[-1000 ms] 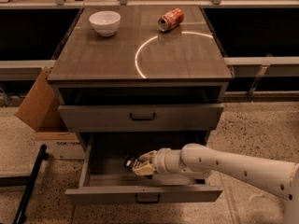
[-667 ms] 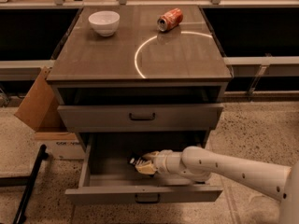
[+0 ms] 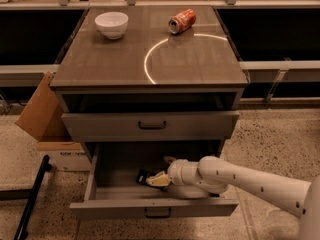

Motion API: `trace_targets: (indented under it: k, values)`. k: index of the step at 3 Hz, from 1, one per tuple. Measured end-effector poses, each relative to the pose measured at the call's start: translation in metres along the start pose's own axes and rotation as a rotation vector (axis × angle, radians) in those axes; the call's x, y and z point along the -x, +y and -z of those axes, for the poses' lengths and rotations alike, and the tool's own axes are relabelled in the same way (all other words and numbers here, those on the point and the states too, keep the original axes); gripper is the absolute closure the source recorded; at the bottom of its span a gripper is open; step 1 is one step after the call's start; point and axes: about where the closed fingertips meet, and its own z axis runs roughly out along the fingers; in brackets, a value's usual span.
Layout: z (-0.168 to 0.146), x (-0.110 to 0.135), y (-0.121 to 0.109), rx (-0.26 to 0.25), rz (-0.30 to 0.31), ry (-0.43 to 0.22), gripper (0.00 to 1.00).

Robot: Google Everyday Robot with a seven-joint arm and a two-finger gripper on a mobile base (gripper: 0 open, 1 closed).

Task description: Place rxbar chocolate into middle drawer

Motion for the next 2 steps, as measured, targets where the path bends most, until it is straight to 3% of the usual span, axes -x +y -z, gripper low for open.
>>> trace_targets:
  k: [2]
  values:
    - [0.057, 0.010, -0.013, 0.022, 0.011, -0.005, 0.00]
